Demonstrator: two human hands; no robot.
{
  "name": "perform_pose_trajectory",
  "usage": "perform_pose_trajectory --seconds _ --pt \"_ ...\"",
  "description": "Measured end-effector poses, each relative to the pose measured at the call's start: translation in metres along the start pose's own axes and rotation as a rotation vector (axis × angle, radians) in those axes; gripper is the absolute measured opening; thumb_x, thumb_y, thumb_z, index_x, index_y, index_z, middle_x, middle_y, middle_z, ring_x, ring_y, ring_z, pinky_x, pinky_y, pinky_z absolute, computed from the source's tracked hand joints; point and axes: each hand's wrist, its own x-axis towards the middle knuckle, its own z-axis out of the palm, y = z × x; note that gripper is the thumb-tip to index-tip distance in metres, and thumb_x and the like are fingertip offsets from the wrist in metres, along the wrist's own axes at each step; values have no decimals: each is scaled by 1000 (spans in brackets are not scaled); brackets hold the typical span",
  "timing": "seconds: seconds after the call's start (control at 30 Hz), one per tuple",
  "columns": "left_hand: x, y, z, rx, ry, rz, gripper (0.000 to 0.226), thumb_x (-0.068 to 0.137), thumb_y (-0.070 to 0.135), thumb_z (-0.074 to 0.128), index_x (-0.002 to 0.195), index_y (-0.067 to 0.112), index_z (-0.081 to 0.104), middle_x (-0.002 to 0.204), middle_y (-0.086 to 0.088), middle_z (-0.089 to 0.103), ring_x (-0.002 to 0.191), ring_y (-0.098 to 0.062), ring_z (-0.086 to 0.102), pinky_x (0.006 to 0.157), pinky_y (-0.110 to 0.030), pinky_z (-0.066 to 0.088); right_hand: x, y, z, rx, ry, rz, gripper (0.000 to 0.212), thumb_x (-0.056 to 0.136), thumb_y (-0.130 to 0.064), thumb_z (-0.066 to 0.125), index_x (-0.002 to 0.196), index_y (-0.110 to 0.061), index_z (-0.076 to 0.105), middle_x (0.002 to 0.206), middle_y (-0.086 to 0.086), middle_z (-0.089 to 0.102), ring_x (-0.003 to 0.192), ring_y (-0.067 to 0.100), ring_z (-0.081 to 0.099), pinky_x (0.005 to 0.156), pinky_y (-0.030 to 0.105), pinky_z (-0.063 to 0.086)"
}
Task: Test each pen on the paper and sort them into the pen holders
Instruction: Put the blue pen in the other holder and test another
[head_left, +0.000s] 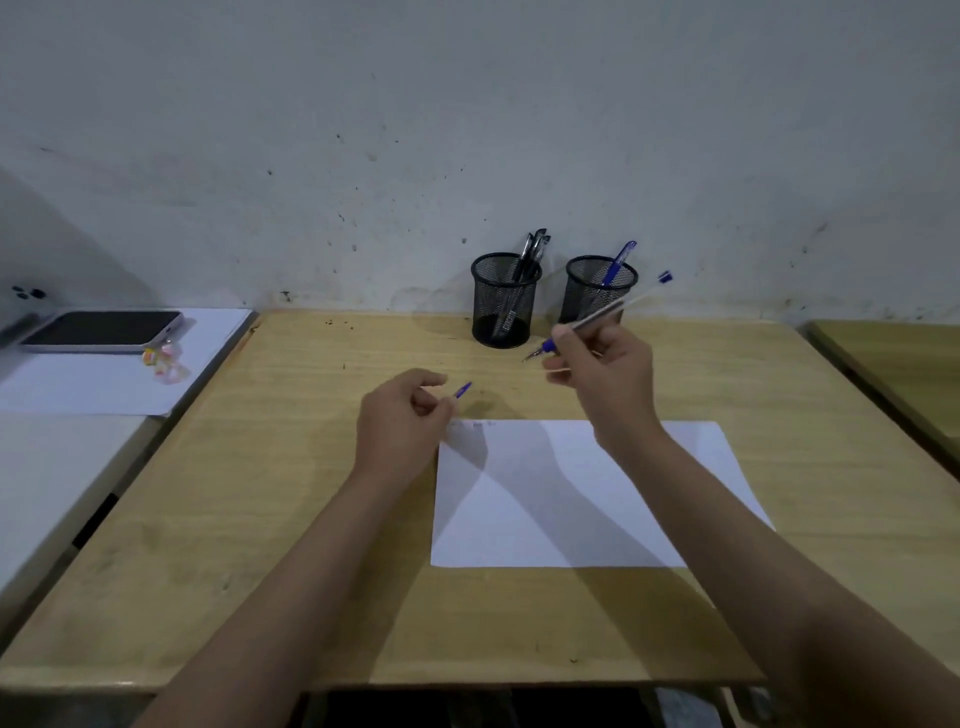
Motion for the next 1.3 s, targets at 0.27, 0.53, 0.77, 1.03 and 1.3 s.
perform_pose_trajectory --seconds 0.27,0.53,0.77,1.03,1.3 --pt "19 -15 1 268 0 -123 14 80 19 63 89 24 72 80 13 60 87 -13 62 78 -28 37 -11 20 -2 -10 -29 131 14 84 0 63 73 -6 56 68 7 64 59 15 68 62 29 58" --pt "17 -19 -5 85 -45 -162 27 72 12 66 86 35 67 87 15 64 85 -9 61 91 -42 48 -7 34 4 -61 -44 208 20 80 -5 71 73 -3 53 64 13 64 56 13 68 57 30 58" --pt "-11 -22 -9 124 -190 71 31 70 31 78 100 26 70 99 9 59 92 -5 55 88 -29 46 -7 49 13 -157 -116 172 26 80 -4 71 65 -8 49 64 18 63 55 15 69 54 34 57" --pt "-12 -29 -10 230 -216 154 39 65 44 79 97 22 73 99 10 53 97 -9 52 88 -32 46 -3 50 19 -164 -44 220 30 76 2 69 61 -6 44 49 13 57 44 20 63 48 34 53" --pt "-13 -29 -10 223 -218 162 59 58 63 57 100 24 71 100 9 53 98 -10 50 89 -40 46 -7 57 21 -129 -6 132 32 76 6 60 58 -8 38 53 17 50 40 20 56 43 28 45"
